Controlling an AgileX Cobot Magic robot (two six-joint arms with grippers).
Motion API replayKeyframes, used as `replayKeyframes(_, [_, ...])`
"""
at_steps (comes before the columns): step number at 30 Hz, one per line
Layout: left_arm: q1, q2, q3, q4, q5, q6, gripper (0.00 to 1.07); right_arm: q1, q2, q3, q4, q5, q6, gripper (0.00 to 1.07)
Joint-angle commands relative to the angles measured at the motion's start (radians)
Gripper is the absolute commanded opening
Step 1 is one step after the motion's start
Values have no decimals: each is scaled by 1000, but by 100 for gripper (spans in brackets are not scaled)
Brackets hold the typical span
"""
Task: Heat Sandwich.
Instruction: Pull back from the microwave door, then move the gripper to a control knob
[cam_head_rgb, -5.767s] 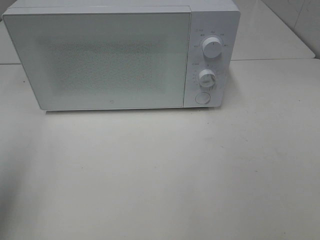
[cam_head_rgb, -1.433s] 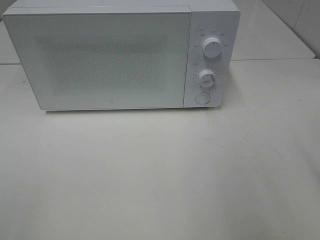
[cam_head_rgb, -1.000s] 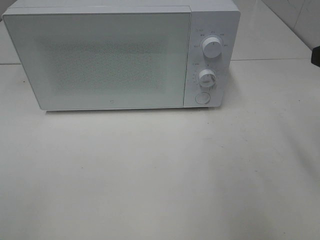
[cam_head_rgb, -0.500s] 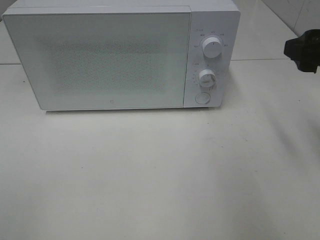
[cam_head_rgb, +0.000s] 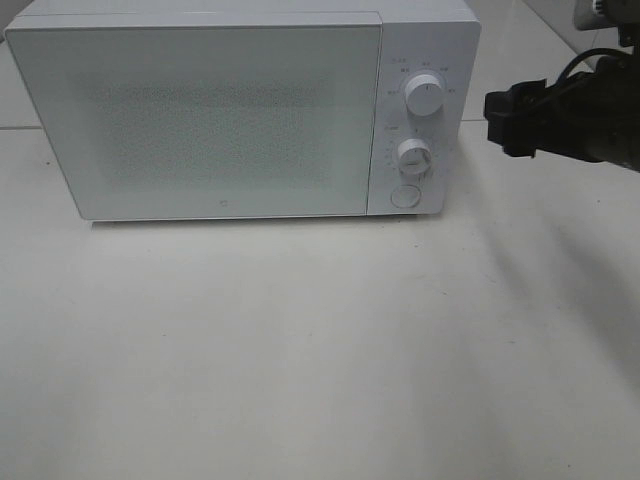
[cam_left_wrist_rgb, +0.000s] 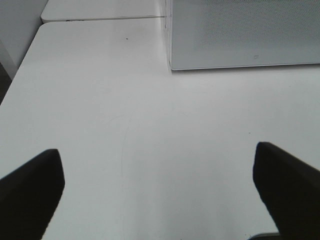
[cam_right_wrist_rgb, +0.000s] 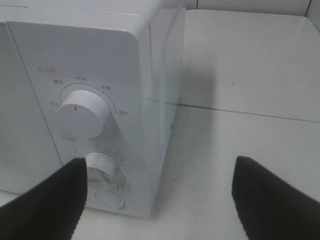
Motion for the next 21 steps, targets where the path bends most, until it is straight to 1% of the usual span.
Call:
replayKeyframes(1, [4, -27, 3, -4, -8, -5, 98, 93, 55, -1, 174, -126, -135, 76])
replayKeyframes(2, [4, -27, 3, -4, -8, -5, 98, 93, 55, -1, 174, -126, -135, 76])
replayKeyframes(4, [4, -27, 3, -4, -8, -5, 98, 143, 86, -1, 245, -177, -174, 76])
replayKeyframes(5, [4, -27, 3, -4, -8, -5, 98, 190, 113, -1, 310, -235, -204, 76])
replayKeyframes(7, [4, -27, 3, -4, -8, -5, 98, 228, 138, -1, 357, -281, -221, 76])
replayKeyframes(9, [4, -27, 3, -4, -8, -5, 98, 243, 150, -1, 375, -307, -225, 76])
replayKeyframes(10, [4, -27, 3, -4, -8, -5, 98, 277, 178, -1, 413, -349, -226, 76])
replayKeyframes(12, [4, -27, 3, -4, -8, -5, 98, 291, 191, -1, 426, -365, -226, 76])
replayKeyframes(15, [4, -27, 3, -4, -8, -5, 98, 340, 241, -1, 467, -427, -225, 76])
replayKeyframes(21, [4, -27, 3, -4, -8, -5, 98, 385, 309, -2, 495, -505, -195, 76])
